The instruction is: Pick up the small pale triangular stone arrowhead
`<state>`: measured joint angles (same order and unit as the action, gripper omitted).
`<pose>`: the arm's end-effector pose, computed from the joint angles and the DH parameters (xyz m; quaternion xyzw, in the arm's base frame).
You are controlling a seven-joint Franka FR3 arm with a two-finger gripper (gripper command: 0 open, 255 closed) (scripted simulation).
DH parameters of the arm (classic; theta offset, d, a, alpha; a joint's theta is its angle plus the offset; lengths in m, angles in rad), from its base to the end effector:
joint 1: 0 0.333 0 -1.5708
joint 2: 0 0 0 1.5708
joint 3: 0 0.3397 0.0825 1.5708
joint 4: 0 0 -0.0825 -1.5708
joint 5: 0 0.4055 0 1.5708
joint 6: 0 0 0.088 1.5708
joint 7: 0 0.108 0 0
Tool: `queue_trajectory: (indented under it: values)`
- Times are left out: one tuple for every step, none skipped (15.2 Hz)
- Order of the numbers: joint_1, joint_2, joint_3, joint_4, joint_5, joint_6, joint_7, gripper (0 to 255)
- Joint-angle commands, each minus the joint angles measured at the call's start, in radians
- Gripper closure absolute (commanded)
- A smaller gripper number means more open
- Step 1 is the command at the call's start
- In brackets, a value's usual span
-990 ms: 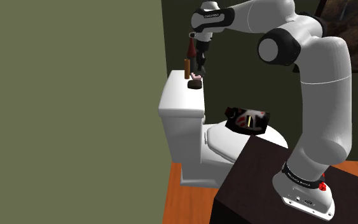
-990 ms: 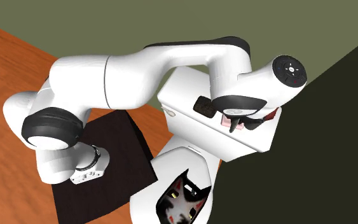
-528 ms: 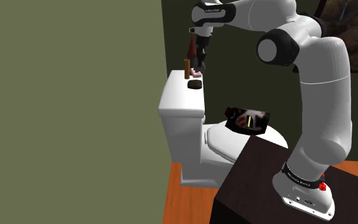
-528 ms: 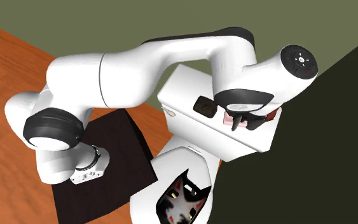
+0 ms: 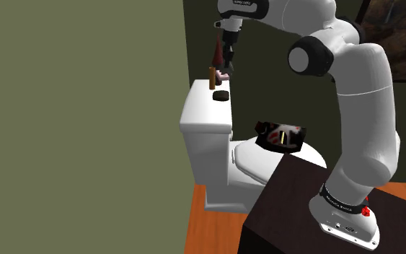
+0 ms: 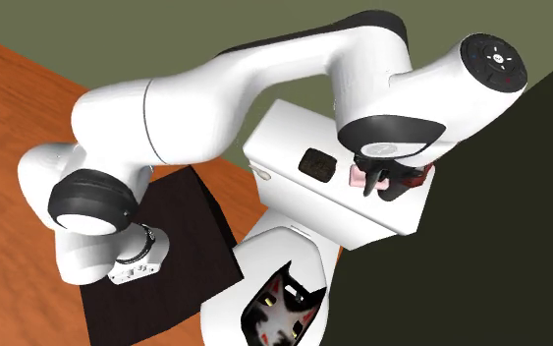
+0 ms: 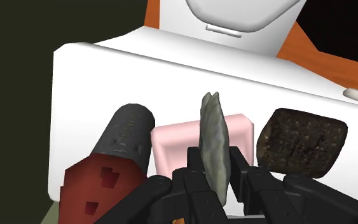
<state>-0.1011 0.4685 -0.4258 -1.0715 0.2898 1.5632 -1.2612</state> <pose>0.6671 -0.2574 0.6078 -0.9210 -0.3850 -0.0577 0.0106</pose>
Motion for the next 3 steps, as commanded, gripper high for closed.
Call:
queue_trajectory:
  values:
    - [-0.012,0.016,0.001,0.052,0.006,-0.037,0.003,255]
    - [-0.013,0.017,0.001,0.057,0.007,-0.040,0.003,255]
    - [-0.013,0.017,0.001,0.056,0.006,-0.040,0.003,255]
